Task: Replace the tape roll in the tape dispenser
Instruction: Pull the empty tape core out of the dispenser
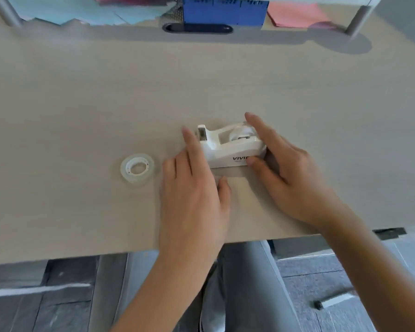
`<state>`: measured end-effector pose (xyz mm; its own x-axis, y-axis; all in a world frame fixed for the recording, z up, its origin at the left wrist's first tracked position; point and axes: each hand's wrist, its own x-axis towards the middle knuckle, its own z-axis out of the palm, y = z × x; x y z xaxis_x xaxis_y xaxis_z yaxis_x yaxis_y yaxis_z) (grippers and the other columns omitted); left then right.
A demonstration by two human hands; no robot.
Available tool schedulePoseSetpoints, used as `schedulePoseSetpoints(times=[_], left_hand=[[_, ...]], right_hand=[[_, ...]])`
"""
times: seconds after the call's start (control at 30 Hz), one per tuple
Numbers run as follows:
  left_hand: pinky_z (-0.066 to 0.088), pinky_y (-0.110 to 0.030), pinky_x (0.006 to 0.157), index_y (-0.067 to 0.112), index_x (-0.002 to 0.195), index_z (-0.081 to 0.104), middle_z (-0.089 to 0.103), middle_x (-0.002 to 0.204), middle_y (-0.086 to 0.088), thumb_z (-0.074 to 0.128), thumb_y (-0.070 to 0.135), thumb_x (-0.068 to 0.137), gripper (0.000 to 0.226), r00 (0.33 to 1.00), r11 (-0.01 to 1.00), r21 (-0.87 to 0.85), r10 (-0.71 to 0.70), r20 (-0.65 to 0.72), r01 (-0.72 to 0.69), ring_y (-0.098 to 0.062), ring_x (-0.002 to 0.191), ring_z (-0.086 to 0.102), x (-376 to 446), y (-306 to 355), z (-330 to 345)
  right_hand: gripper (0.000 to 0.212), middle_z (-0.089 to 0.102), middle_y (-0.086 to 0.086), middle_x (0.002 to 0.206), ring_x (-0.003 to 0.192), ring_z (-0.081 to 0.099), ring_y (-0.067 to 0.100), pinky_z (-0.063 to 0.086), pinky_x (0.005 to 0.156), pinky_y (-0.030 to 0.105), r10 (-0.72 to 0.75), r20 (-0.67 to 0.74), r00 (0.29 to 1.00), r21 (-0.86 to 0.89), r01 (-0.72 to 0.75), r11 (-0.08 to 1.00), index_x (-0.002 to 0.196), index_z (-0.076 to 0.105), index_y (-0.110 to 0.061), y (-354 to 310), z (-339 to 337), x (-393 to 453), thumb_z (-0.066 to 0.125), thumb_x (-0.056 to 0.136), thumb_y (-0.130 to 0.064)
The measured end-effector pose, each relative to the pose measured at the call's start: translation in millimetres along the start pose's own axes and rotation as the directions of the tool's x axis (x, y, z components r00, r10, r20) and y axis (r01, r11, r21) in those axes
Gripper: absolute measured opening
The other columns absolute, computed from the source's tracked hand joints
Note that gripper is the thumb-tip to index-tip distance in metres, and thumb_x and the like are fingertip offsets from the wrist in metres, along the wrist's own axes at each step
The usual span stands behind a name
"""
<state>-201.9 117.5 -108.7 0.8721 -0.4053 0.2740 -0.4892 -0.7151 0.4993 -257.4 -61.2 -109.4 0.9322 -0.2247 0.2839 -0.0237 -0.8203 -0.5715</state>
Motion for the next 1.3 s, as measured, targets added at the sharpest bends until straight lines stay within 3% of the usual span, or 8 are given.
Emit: schedulePoseSetpoints(times=[0.13, 0.33, 0.4, 0.47, 0.57, 0.7, 1.03, 1.3], left_hand=[[0.043, -0.046, 0.102, 0.025, 0.165, 0.008, 0.054, 0.135, -0.015, 0.058, 0.021, 0.093, 0.087, 0.992, 0.986, 0.115, 0.122, -0.029, -0.118, -0.038, 0.113, 0.050, -9.0, -1.7, 2.4], [0.047, -0.050, 0.102, 0.026, 0.158, 0.032, 0.037, 0.159, -0.015, 0.052, 0.024, 0.095, 0.067, 0.990, 0.979, 0.150, 0.138, -0.011, -0.135, -0.037, 0.121, 0.049, -9.1, 0.6, 1.1], [0.047, -0.050, 0.102, 0.024, 0.158, 0.032, 0.037, 0.160, -0.016, 0.053, 0.026, 0.094, 0.068, 0.990, 0.978, 0.156, 0.141, -0.018, -0.137, -0.037, 0.124, 0.049, -7.0, -0.7, 2.9], [0.046, -0.050, 0.105, 0.022, 0.159, 0.031, 0.035, 0.161, -0.018, 0.054, 0.028, 0.094, 0.069, 0.990, 0.978, 0.156, 0.142, -0.016, -0.138, -0.038, 0.130, 0.047, -6.6, -2.1, 3.9], [0.043, -0.050, 0.110, 0.024, 0.160, 0.027, 0.033, 0.163, -0.021, 0.053, 0.031, 0.096, 0.069, 0.988, 0.978, 0.142, 0.154, -0.009, -0.151, -0.038, 0.138, 0.044, -7.8, -4.0, 5.3], [0.043, -0.050, 0.110, 0.026, 0.160, 0.027, 0.034, 0.162, -0.019, 0.052, 0.032, 0.097, 0.067, 0.988, 0.979, 0.136, 0.156, -0.020, -0.152, -0.038, 0.136, 0.046, -7.6, -3.6, 5.4], [0.043, -0.047, 0.110, 0.023, 0.161, 0.026, 0.035, 0.161, -0.016, 0.054, 0.034, 0.097, 0.070, 0.988, 0.978, 0.147, 0.154, -0.012, -0.150, -0.036, 0.135, 0.046, -5.9, -3.7, 4.9], [0.045, -0.048, 0.106, 0.024, 0.158, 0.031, 0.039, 0.158, -0.014, 0.053, 0.032, 0.095, 0.068, 0.988, 0.981, 0.132, 0.149, -0.031, -0.144, -0.036, 0.130, 0.049, -6.6, -3.2, 4.4]], right_hand=[[0.064, 0.055, -0.040, 0.074, 0.066, 0.055, 0.004, 0.040, 0.068, 0.016, -0.012, 0.003, 1.000, -0.002, 0.012, 1.000, 0.161, 0.034, -0.031, 2.0, 1.2, -0.6, 0.058, 0.103, -0.017], [0.063, 0.048, -0.059, 0.074, 0.063, 0.054, -0.009, 0.040, 0.065, 0.009, -0.012, -0.006, 1.000, 0.032, 0.012, 0.999, 0.160, 0.037, -0.030, -6.0, -3.1, -3.4, 0.059, 0.103, -0.016], [0.064, 0.055, -0.050, 0.083, 0.069, 0.056, -0.012, 0.041, 0.069, 0.007, -0.003, -0.014, 1.000, 0.033, 0.004, 0.999, 0.160, 0.037, -0.030, -6.7, -2.3, -3.0, 0.060, 0.102, -0.016], [0.065, 0.061, -0.033, 0.124, 0.094, 0.059, -0.017, 0.043, 0.088, 0.006, -0.013, -0.029, 0.999, 0.057, 0.015, 0.998, 0.161, 0.036, -0.028, -8.3, -1.2, -2.1, 0.062, 0.102, -0.020], [0.057, 0.054, -0.007, 0.148, 0.132, 0.054, 0.001, 0.040, 0.112, 0.021, -0.028, -0.157, 0.987, 0.098, 0.044, 0.994, 0.154, 0.048, -0.024, -9.3, -1.9, 1.7, 0.066, 0.100, -0.026], [0.036, 0.065, -0.006, 0.120, 0.109, 0.063, 0.008, 0.049, 0.095, 0.020, -0.085, -0.247, 0.965, 0.048, 0.100, 0.994, 0.132, 0.070, -0.024, -19.1, -14.4, 15.0, 0.072, 0.096, -0.029], [0.012, 0.070, -0.001, 0.102, 0.085, 0.064, 0.000, 0.042, 0.073, 0.004, -0.101, 0.093, 0.990, -0.135, 0.113, 0.984, 0.103, 0.081, -0.024, -41.7, -43.5, 50.1, 0.073, 0.094, -0.029], [0.009, 0.072, -0.002, 0.107, 0.091, 0.065, 0.012, 0.048, 0.074, 0.012, -0.059, -0.149, 0.987, 0.147, 0.081, 0.986, 0.103, 0.075, -0.015, -22.8, -16.7, 26.1, 0.067, 0.099, -0.012]])
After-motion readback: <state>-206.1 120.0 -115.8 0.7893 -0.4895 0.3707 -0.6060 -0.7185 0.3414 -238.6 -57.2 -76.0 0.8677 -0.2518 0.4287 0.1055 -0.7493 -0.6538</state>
